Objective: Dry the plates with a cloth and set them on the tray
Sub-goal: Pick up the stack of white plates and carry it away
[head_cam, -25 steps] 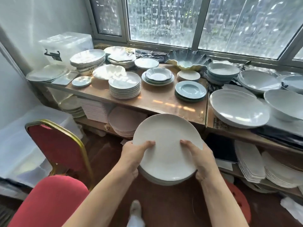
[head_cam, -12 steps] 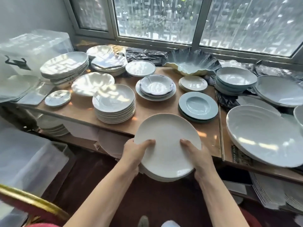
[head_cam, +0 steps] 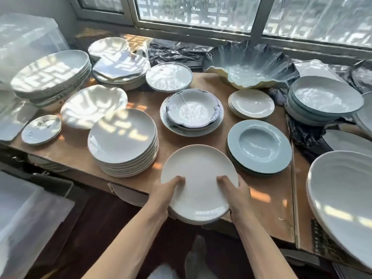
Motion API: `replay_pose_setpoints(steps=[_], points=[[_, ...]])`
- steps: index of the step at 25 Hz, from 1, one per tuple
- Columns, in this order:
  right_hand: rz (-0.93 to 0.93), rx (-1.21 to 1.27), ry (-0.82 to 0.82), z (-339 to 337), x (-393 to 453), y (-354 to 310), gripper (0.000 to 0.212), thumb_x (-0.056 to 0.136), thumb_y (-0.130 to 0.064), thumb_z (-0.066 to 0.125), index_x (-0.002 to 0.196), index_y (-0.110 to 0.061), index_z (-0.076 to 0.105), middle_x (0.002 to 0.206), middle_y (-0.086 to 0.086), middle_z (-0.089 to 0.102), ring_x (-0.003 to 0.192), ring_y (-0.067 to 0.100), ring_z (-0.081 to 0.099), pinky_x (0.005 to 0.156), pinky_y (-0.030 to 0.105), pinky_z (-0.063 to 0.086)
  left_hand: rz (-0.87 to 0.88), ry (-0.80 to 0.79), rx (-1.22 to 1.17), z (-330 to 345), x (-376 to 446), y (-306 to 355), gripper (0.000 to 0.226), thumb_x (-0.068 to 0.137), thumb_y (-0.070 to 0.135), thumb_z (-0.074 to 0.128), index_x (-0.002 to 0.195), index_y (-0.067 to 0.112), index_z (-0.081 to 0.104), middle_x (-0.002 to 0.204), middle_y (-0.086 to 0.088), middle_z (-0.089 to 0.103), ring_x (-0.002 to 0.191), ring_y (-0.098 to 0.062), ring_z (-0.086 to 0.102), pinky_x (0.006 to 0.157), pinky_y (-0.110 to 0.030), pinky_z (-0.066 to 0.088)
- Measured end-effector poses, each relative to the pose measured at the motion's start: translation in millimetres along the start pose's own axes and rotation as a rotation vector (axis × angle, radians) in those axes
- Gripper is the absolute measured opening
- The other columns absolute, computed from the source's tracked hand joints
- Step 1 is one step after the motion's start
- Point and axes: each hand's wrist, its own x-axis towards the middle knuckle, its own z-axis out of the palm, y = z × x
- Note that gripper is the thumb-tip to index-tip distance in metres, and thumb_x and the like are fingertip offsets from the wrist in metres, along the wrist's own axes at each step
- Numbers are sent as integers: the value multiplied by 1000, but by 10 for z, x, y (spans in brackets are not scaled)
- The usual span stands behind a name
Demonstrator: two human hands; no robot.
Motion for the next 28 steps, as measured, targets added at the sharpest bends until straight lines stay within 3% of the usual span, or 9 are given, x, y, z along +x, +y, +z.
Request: replay_pose_setpoints(steps=[6,10,12,16,17,19,21,25,28], points=[[35,-42,18,287,683,66,51,68,-40,73,115,-21,72,104,3,77,98,27,73,90,54,60,-49,45,37,210,756,32,36,71,25,85,103,15,73,89,0,79,90,-24,74,81,-44,61],[71,-47,59,424,1011,188,31,84,-23,77,114,-18,71,105,7,76,99,30,73,90,54,59,-32,43,110,231,1078,19,46,74,28,85,116,18,69,99,2,76,97,-21,71,88,-41,58],[90,-62,81,460,1109,251,26,88,-19,76,113,-15,71,103,7,76,99,30,72,89,50,60,16,38,185,230,1161,44,50,75,31,85,120,18,67,104,2,74,97,-18,70,83,-36,58],[75,-76,74,499,1201,299,23,90,-18,74,113,-13,70,96,0,76,93,24,73,77,36,59,61,57,289,236,1255,101,51,77,36,82,121,16,66,107,1,70,92,-11,66,58,-14,49],[76,-86,74,507,1211,299,24,90,-18,74,113,-13,70,96,1,76,93,24,73,77,36,59,70,55,315,237,1273,103,51,77,39,81,121,17,67,107,1,70,95,-13,67,63,-17,52],[80,-105,75,521,1236,303,25,90,-18,74,114,-14,70,100,5,76,96,27,73,84,42,61,80,52,372,234,1309,96,58,73,48,79,124,22,67,111,-1,70,106,-20,65,85,-35,57],[74,-137,78,529,1251,292,28,90,-19,75,117,-12,70,103,7,76,97,28,73,89,47,60,63,72,434,231,1311,120,71,64,60,74,125,25,67,118,-4,66,114,-26,61,99,-47,51],[29,-259,49,522,1229,178,44,85,-29,75,125,-13,68,100,1,74,99,26,71,87,39,57,29,46,491,215,1291,211,81,56,64,71,122,18,67,122,-8,63,115,-29,60,100,-47,51],[-155,-510,62,499,1132,65,51,90,-26,72,139,-20,58,122,2,65,116,24,60,93,30,45,199,78,701,201,1180,317,77,76,44,72,145,21,45,140,-8,47,132,-29,44,113,-45,36]])
